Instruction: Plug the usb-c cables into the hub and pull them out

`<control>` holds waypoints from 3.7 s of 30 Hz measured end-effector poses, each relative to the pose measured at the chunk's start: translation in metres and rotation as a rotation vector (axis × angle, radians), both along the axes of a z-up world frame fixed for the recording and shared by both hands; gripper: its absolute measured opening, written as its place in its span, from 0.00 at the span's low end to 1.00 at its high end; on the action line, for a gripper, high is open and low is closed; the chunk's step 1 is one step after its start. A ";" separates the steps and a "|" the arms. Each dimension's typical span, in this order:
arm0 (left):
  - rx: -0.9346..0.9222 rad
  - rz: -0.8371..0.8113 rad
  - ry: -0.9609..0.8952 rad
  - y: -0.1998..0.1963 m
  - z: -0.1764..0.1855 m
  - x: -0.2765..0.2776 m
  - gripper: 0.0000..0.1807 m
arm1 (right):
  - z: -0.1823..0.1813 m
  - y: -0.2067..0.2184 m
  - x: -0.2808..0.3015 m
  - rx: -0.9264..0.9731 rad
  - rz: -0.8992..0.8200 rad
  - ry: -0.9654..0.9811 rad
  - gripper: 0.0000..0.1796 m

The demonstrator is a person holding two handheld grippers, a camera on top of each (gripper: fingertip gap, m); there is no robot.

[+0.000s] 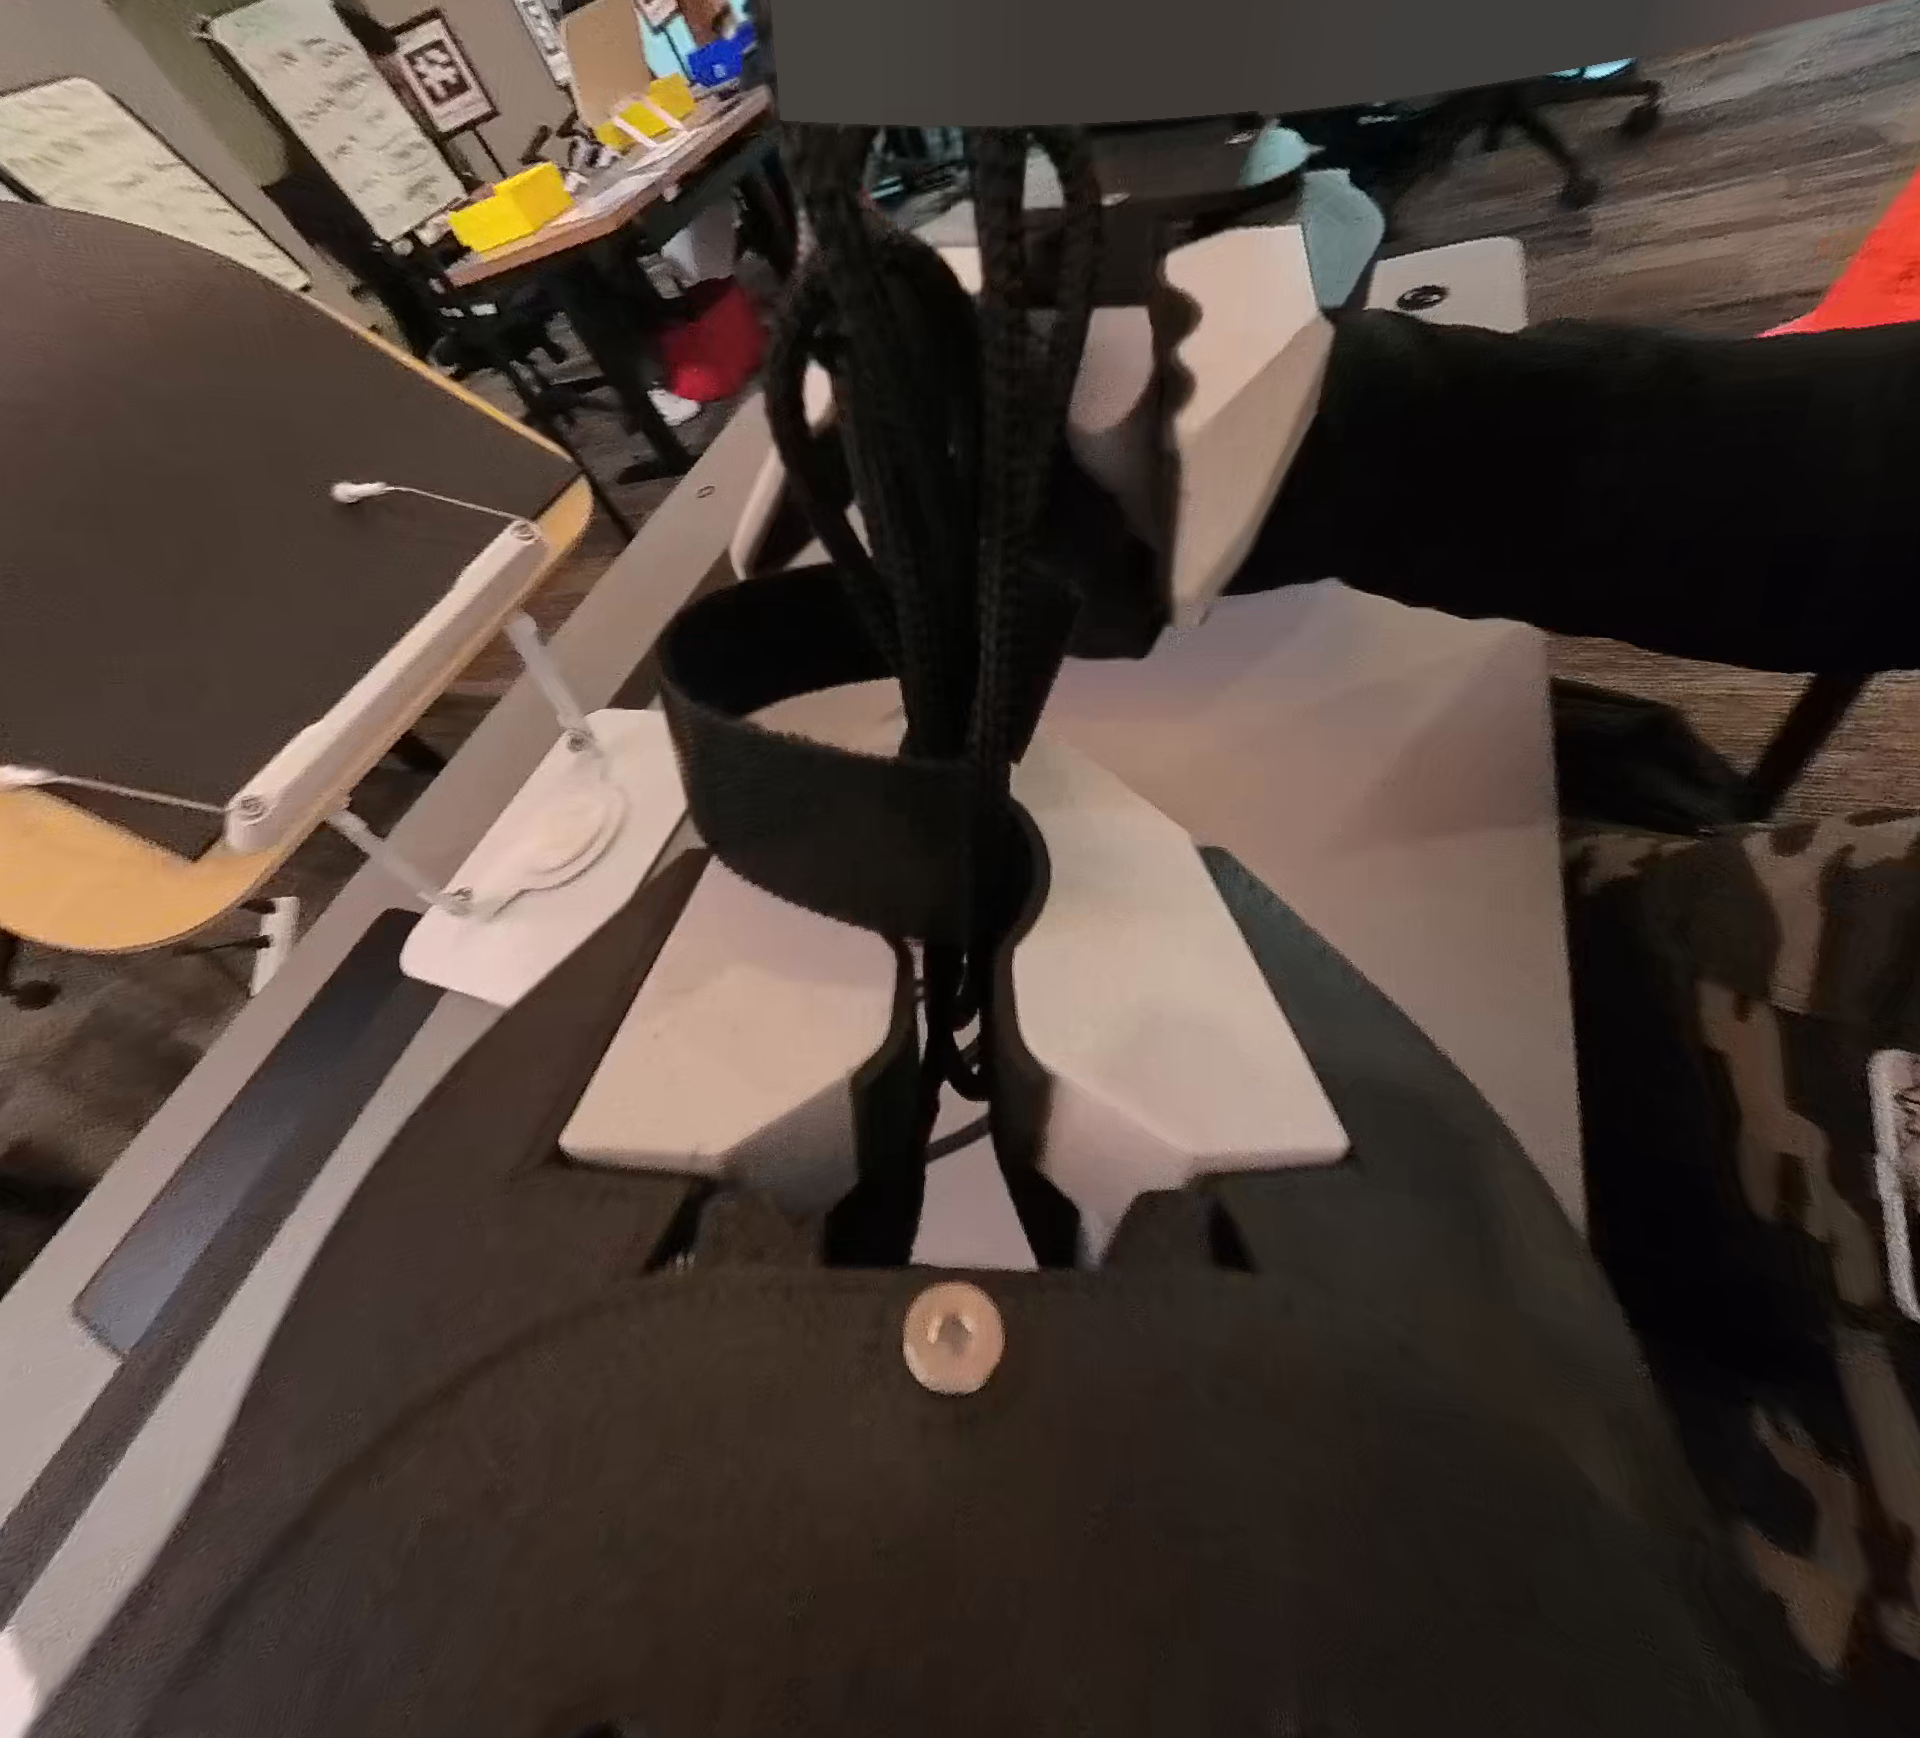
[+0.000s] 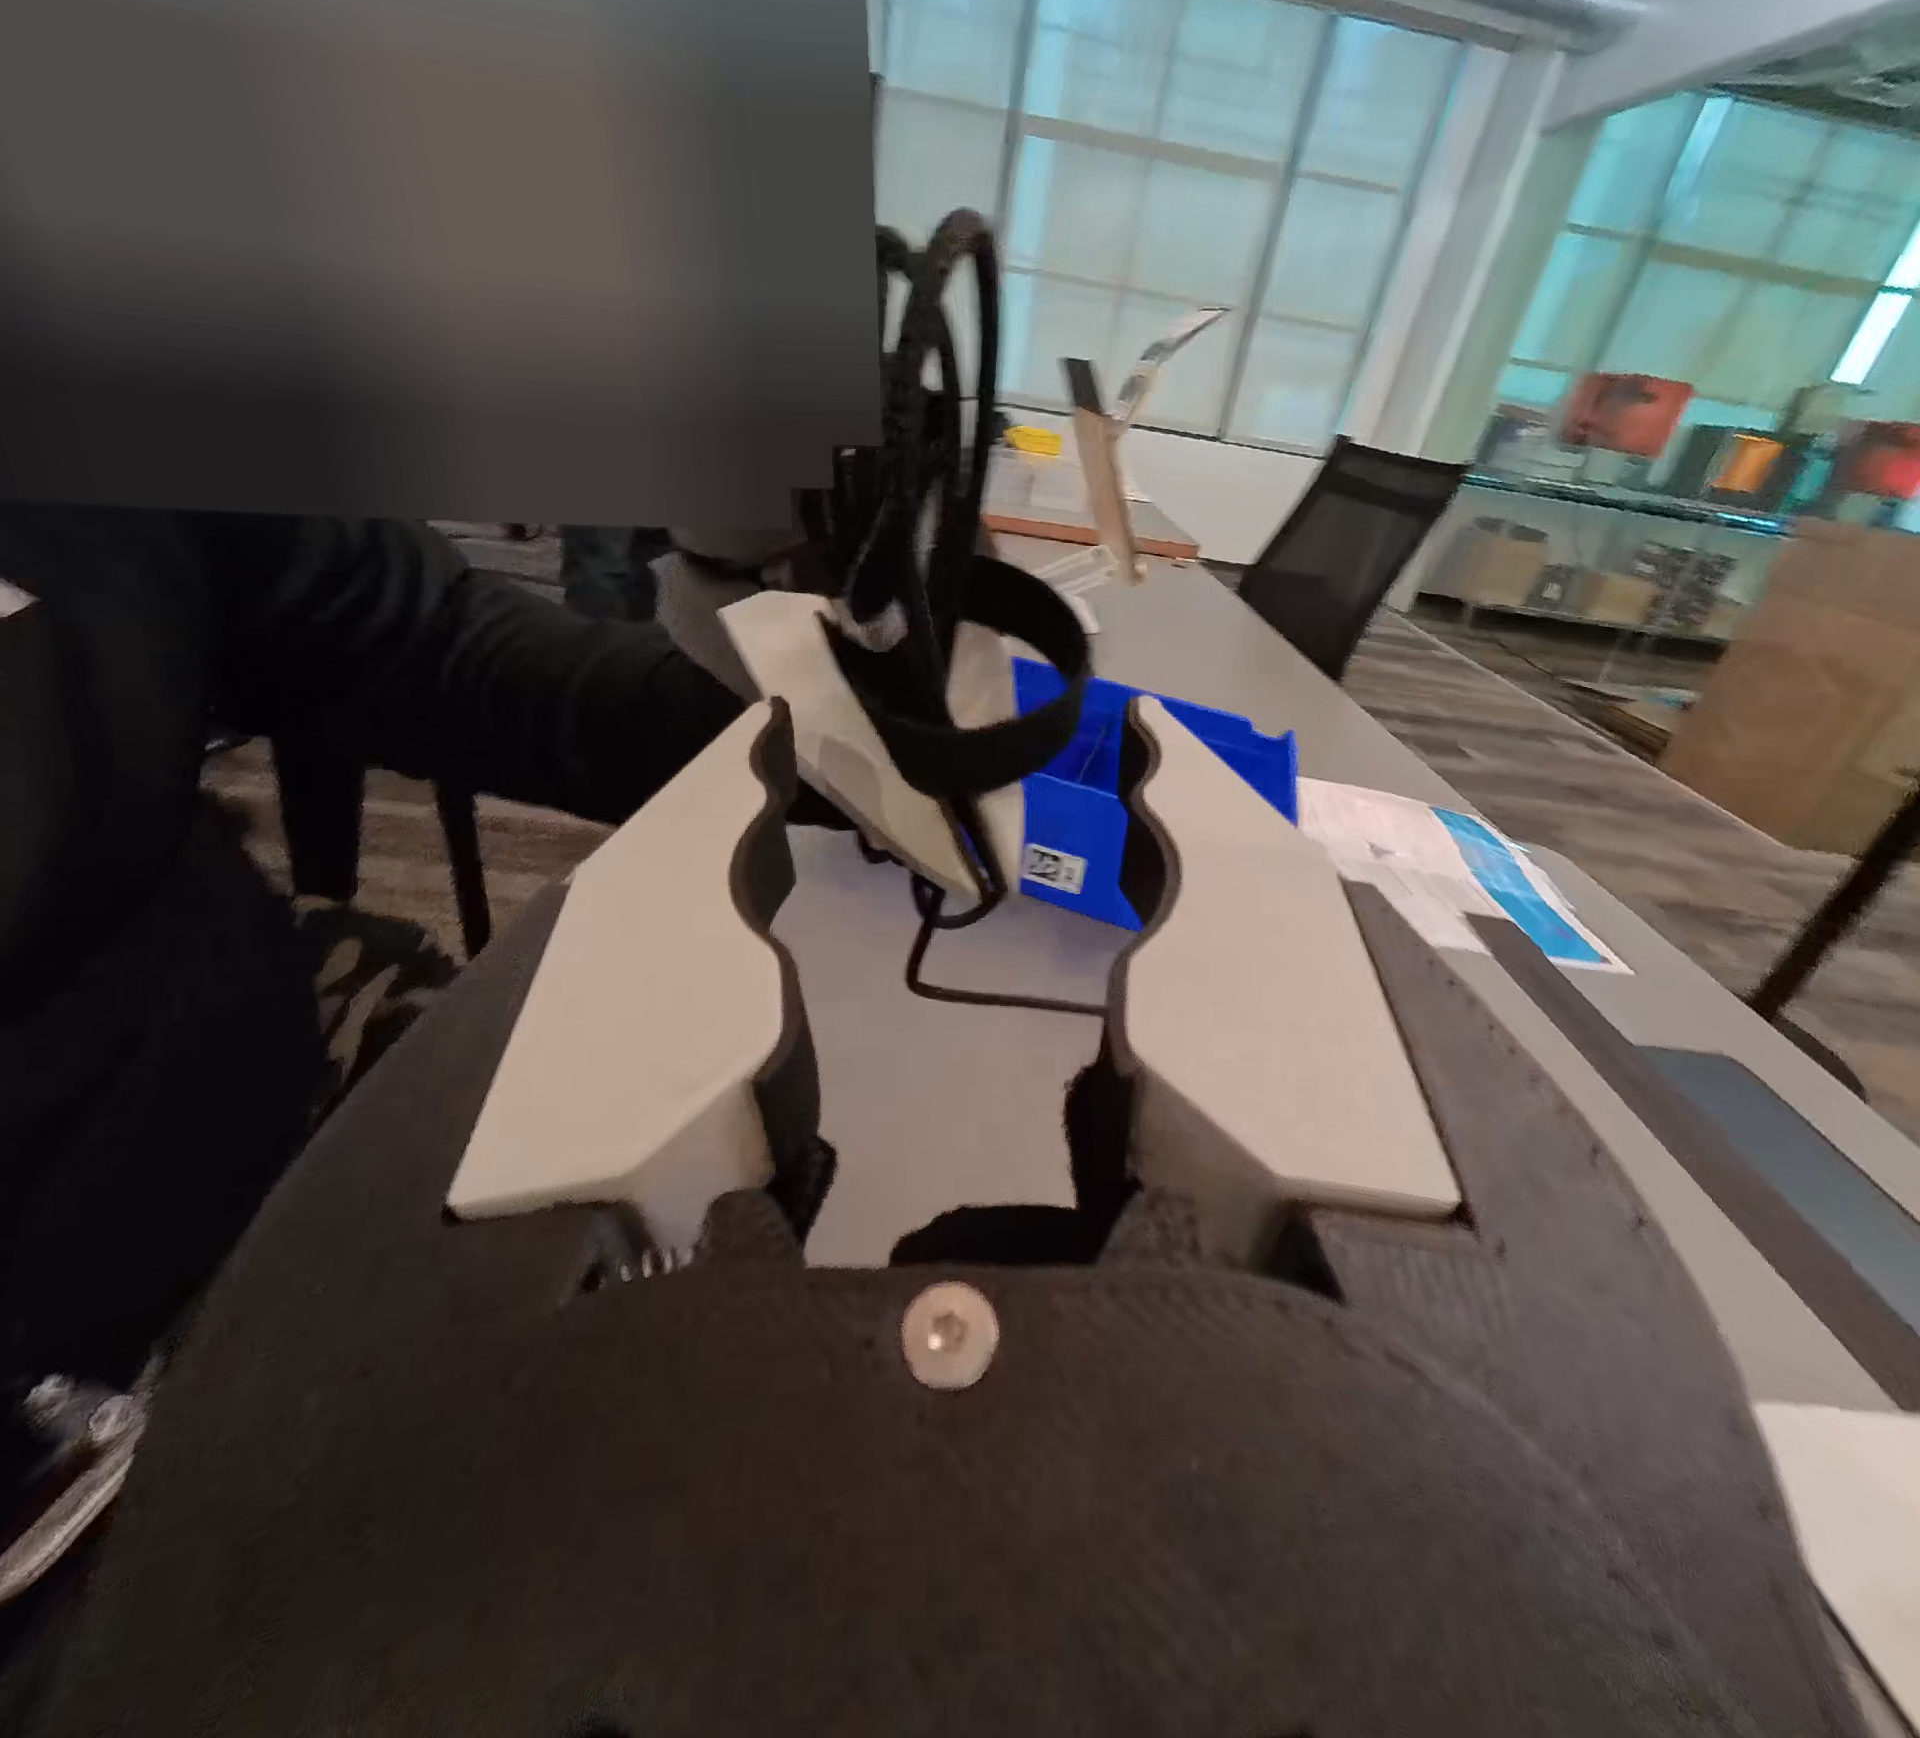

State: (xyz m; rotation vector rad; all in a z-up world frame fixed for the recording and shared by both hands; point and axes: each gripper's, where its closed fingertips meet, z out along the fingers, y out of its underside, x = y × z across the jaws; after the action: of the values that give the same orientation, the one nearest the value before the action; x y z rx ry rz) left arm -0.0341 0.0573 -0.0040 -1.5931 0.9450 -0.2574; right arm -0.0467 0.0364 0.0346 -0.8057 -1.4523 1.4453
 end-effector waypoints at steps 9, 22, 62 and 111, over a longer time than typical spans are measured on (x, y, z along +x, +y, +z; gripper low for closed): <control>-0.068 -0.085 0.051 -0.007 -0.018 0.010 0.00 | -0.017 -0.018 -0.018 0.047 0.092 -0.059 0.20; -0.182 -0.202 -0.027 -0.017 -0.021 0.019 0.00 | -0.019 -0.032 -0.018 0.128 0.157 -0.048 0.06; -0.388 -0.333 -0.333 -0.001 0.034 -0.019 0.10 | -0.017 0.012 -0.003 -0.215 0.203 -0.009 0.05; -0.165 0.002 -0.666 0.056 0.035 -0.018 0.01 | -0.025 0.064 -0.007 -0.300 -0.172 -0.155 0.19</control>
State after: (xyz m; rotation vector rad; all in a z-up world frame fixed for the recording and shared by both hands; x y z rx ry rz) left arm -0.0517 0.1131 0.0314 -1.5024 0.4100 -0.8234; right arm -0.0537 0.1001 0.0092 -1.2223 -1.2582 1.5137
